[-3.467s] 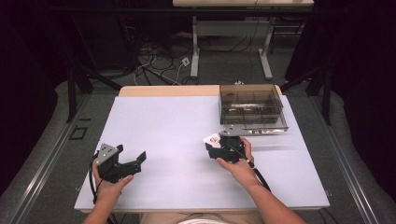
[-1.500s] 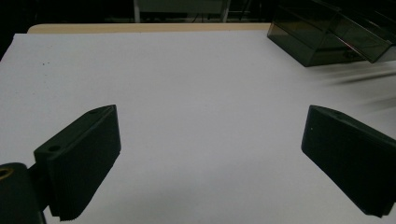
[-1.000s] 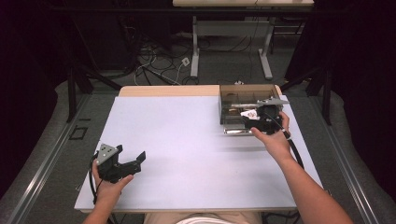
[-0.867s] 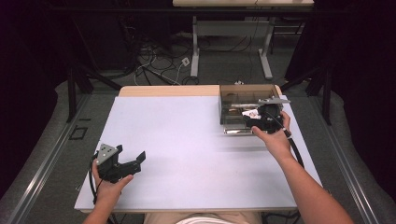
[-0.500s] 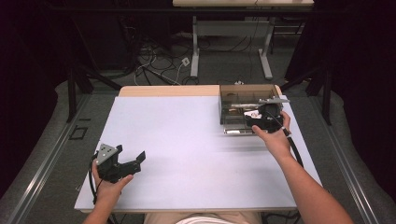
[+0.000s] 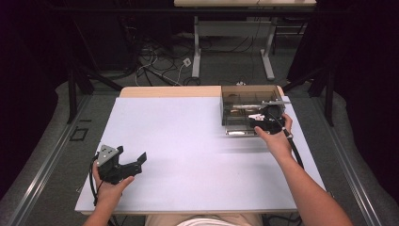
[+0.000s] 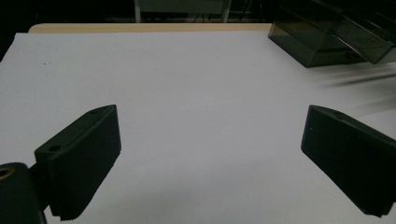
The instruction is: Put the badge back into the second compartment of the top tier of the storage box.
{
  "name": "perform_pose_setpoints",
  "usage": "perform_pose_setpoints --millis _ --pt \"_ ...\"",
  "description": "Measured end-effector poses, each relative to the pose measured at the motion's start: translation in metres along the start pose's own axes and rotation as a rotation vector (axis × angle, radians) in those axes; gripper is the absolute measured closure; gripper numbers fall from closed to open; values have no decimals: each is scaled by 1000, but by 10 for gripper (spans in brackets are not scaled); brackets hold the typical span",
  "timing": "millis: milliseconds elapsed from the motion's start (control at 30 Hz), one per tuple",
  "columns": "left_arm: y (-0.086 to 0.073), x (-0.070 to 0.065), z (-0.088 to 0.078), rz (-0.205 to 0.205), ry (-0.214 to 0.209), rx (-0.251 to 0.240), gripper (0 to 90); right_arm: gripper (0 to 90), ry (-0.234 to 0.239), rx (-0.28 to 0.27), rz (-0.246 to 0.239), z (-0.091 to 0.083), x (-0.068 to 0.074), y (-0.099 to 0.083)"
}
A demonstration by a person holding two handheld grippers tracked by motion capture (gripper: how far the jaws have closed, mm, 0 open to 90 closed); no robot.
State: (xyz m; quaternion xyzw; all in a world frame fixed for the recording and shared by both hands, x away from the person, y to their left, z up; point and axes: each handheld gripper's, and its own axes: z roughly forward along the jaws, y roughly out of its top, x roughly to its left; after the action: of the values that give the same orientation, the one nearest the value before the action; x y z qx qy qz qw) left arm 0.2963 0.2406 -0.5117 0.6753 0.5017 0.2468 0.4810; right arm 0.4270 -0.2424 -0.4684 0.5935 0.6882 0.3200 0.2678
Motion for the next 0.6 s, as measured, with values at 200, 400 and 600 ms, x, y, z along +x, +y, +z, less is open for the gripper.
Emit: perform_pose_setpoints --millis 200,400,600 --pt "0 -1 1 3 0 6 51 329 7 2 24 2 -5 -4" --pt "0 0 0 5 2 4 52 328 22 2 34 2 -6 -3" --pt "0 -1 1 8 1 5 52 234 32 -26 29 1 -5 -3"
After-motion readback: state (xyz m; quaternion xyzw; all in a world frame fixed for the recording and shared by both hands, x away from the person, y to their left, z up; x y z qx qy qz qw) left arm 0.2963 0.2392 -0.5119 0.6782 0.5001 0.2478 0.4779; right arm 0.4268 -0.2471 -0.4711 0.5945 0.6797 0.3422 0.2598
